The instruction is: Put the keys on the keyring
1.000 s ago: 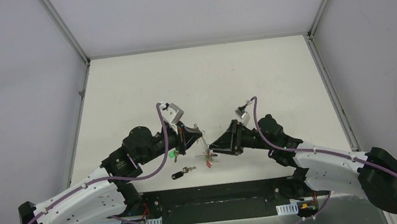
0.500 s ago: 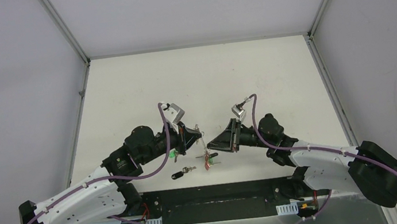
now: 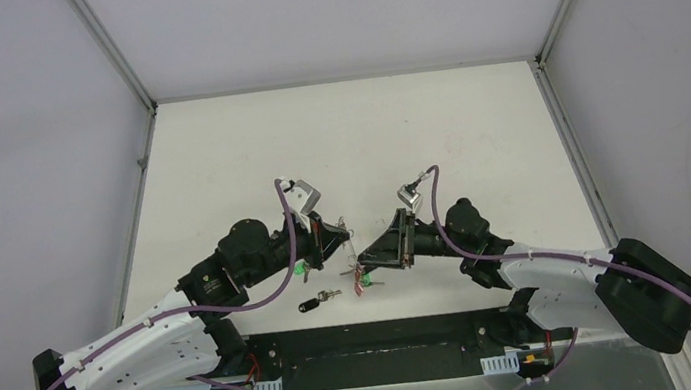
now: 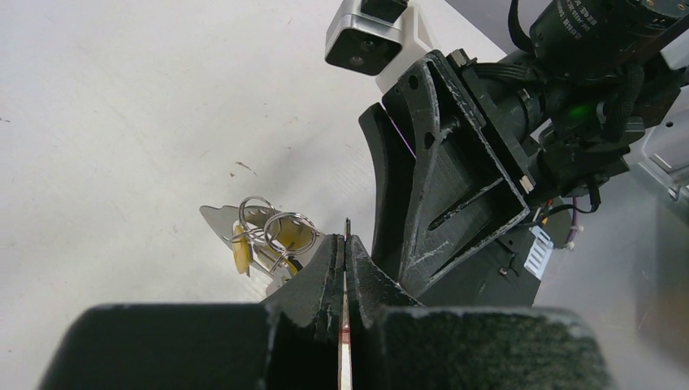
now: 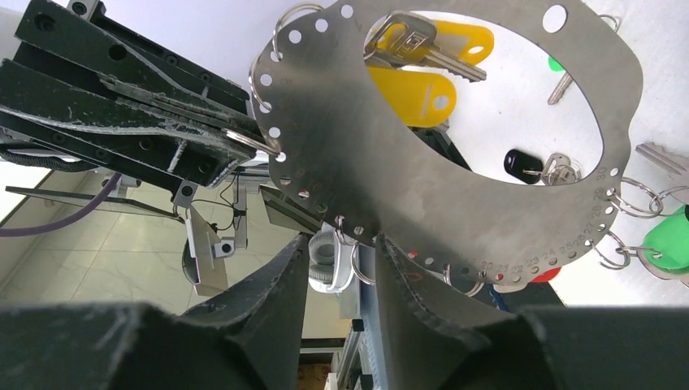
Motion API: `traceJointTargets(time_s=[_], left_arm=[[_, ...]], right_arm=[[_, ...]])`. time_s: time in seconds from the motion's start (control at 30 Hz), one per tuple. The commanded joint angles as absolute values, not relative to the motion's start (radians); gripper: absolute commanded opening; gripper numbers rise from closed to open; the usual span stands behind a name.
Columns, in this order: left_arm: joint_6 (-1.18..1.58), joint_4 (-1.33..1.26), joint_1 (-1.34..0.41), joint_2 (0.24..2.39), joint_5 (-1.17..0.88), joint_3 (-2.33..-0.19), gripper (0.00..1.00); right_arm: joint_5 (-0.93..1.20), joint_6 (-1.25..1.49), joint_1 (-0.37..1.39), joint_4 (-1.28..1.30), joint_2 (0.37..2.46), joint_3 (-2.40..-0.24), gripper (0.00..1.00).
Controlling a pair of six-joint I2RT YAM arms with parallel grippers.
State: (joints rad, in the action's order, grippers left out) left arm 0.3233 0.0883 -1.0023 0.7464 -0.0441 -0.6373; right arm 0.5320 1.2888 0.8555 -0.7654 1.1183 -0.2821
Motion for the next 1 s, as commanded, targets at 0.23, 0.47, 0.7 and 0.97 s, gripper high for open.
traceJointTargets(time_s=[0.23,0.47,0.7,0.97], left_arm=[[0.334,0.037,-1.011,0.737,-0.013,-0.698,0.00],[0.355,0.047,-1.012,0.761,-0.013,-0.713,0.00],[0.369,0.054,-1.011,0.772,-0.008,-0.719,0.00],[0.374,0.057,-1.011,0.771,-0.005,-0.719,0.00]], right_arm=[[0.510,1.171,0.870,-0.526,0.993,-0.385,0.39],[0.443,1.052,0.886,-0.280,0.910,-0.453,0.41],[0.360,0.954,0.929,-0.012,0.939,-0.576,0.49],[0.287,0.903,0.958,0.114,0.977,-0.651,0.36]])
